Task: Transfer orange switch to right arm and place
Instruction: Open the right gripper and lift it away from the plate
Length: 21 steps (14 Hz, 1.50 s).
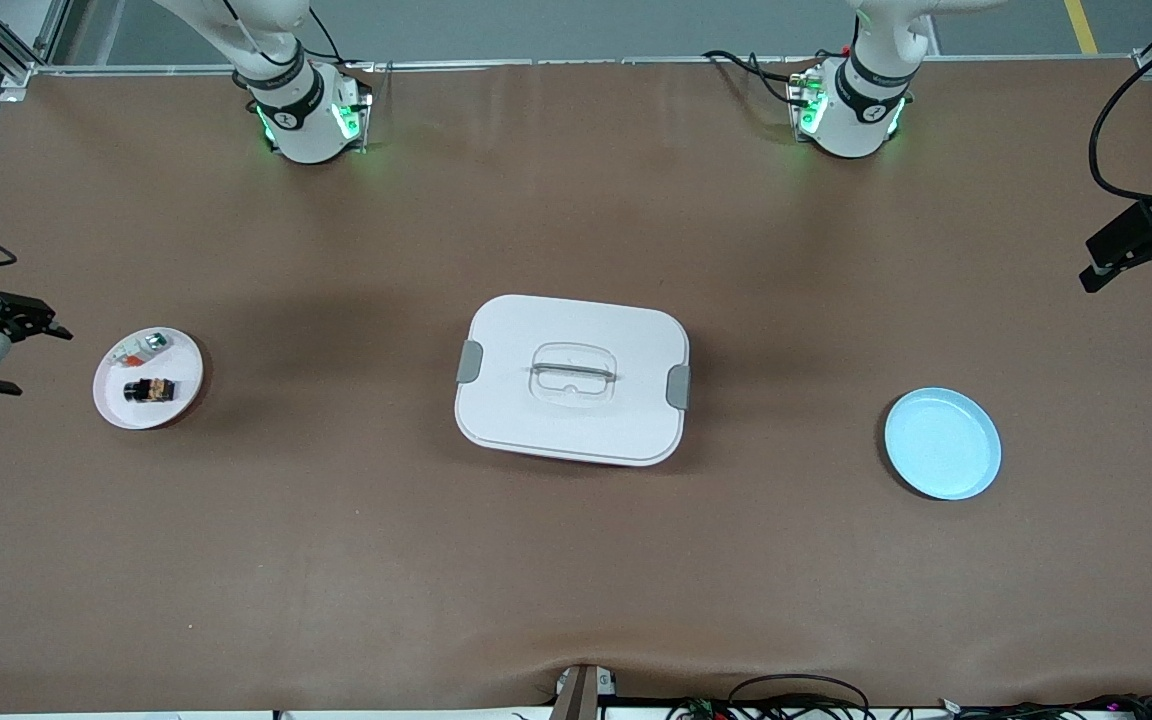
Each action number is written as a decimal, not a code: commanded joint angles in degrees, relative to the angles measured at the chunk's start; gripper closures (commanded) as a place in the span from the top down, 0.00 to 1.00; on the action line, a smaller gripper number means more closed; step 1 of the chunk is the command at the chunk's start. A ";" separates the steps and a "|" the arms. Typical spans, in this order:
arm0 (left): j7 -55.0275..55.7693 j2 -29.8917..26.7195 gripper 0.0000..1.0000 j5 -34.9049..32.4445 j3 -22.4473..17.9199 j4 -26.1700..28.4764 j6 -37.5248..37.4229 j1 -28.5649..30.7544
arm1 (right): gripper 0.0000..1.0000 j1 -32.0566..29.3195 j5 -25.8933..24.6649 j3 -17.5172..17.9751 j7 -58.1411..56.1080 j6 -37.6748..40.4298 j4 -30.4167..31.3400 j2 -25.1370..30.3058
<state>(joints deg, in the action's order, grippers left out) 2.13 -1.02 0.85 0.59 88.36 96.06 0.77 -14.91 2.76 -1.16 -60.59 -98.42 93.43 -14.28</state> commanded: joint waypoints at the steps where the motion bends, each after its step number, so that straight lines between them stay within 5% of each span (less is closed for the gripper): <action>1: 0.41 -0.39 1.00 0.03 -0.24 -0.03 -0.88 -0.85 | 1.00 2.59 -1.17 0.19 12.82 3.83 0.87 4.60; 6: -0.46 0.05 1.00 0.03 -0.15 -0.12 -0.88 -0.33 | 1.00 9.44 -0.99 0.46 39.80 7.88 -0.17 9.35; 8: 0.06 0.05 1.00 0.03 -0.24 0.05 -0.96 -0.24 | 1.00 11.39 -1.17 0.19 46.94 13.21 -6.65 8.66; 15: 2.88 0.23 1.00 0.03 -0.07 0.58 -1.67 -0.33 | 1.00 11.56 -0.73 0.19 62.84 15.97 -10.91 8.30; 21: 2.17 0.31 1.00 0.03 -0.06 0.58 -1.67 -0.33 | 1.00 12.45 -0.82 0.28 62.97 19.23 -11.34 8.74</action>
<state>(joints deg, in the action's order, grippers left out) 4.36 -0.58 0.85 0.52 89.10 95.14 0.48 -2.58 2.62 -1.02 1.88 -80.31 83.30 -5.64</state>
